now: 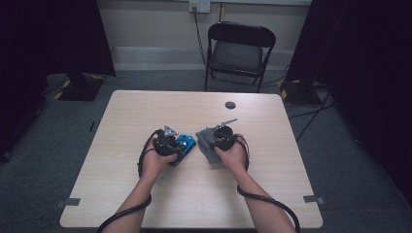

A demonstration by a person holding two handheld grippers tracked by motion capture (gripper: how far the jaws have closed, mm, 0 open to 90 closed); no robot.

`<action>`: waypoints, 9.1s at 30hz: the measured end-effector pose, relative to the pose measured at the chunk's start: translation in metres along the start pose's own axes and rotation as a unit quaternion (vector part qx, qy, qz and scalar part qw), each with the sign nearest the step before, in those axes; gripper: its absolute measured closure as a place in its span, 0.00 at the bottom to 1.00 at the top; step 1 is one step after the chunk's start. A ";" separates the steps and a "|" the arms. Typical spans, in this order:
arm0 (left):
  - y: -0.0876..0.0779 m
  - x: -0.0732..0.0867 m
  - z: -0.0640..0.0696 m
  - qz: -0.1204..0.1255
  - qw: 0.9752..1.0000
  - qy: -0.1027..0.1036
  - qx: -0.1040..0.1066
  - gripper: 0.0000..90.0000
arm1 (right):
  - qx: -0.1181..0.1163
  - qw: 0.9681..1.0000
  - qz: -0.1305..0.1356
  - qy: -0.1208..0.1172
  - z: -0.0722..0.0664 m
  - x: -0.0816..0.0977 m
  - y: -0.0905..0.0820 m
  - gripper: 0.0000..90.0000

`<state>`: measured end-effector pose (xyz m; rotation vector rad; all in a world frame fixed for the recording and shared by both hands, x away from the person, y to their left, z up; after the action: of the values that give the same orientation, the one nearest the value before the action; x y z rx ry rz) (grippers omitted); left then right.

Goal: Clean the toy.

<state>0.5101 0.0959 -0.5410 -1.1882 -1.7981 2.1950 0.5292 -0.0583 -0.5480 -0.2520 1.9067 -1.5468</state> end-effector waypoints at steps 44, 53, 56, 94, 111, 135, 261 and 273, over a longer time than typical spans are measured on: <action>0.000 0.000 0.000 -0.003 1.000 0.000 -0.003 0.57 | -0.063 0.990 -0.017 -0.122 -0.091 0.018 0.007 0.89; 0.000 0.000 0.000 0.000 1.000 -0.004 0.000 0.57 | -0.083 0.987 -0.013 -0.135 -0.107 0.027 0.005 0.89; 0.000 0.000 0.000 -0.003 1.000 -0.002 -0.004 0.57 | -0.087 0.986 -0.014 -0.142 -0.111 0.028 0.004 0.89; 0.000 0.000 0.000 -0.001 1.000 -0.005 -0.004 0.57 | -0.122 0.980 -0.003 -0.155 -0.085 0.047 -0.041 0.89; 0.000 0.001 0.000 0.001 1.000 -0.003 -0.002 0.57 | -0.050 0.996 0.016 -0.077 -0.031 0.017 -0.035 0.89; 0.000 0.001 0.000 0.003 1.000 -0.007 -0.001 0.57 | -0.017 0.999 -0.013 -0.044 -0.031 0.000 0.002 0.89; -0.023 -0.004 0.020 0.022 0.999 -0.006 0.024 0.39 | -0.063 0.995 0.004 -0.074 -0.026 0.061 -0.024 0.87; -0.017 -0.004 0.069 0.011 0.998 0.026 0.058 0.40 | -0.044 0.998 0.017 -0.040 -0.004 0.063 -0.028 0.63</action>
<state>0.4654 0.0435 -0.5235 -1.2340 -1.6206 2.2260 0.4717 -0.0960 -0.5447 -0.3146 1.9096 -1.4116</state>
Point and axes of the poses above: each handheld gripper's, and its own axes: y roughly forward along the jaws, x roughly out of its underside, z roughly to its right, the point moved 10 cm from there along y, roughly forward along the jaws, and after that the axes turned 15 degrees about -z, right-handed, at the moved point
